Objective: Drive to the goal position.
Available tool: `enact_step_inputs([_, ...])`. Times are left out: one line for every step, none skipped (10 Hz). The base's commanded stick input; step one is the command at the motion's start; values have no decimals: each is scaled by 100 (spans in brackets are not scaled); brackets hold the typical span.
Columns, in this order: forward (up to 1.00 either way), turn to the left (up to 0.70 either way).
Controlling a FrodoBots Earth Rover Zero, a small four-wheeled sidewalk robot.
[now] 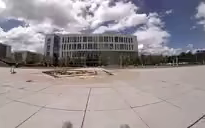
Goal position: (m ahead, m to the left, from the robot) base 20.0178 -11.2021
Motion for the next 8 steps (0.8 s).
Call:
enact_step_inputs([70,-35])
enact_step_inputs([70,-35])
enact_step_inputs([70,-35])
enact_step_inputs([70,-35])
enact_step_inputs([70,-35])
enact_step_inputs([70,-35])
enact_step_inputs([70,-35])
enact_step_inputs([70,-35])
